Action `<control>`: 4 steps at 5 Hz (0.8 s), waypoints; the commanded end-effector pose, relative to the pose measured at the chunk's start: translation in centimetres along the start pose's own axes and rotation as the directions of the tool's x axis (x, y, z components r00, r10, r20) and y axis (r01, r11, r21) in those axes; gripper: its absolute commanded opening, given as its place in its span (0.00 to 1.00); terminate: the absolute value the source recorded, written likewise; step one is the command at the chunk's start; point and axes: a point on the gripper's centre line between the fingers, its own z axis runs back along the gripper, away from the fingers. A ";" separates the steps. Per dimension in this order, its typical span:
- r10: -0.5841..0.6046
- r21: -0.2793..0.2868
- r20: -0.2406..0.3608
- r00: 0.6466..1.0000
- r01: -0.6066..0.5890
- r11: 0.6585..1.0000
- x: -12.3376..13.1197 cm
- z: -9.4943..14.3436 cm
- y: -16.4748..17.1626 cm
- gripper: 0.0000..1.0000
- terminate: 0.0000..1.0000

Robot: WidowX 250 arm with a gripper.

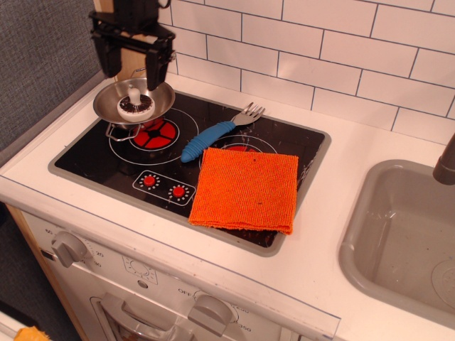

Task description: Pick up the white item and place it on orange towel

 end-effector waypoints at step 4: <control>0.159 -0.046 -0.011 0.987 -0.159 0.986 -0.1 -5.0 1.4 1.00 0.00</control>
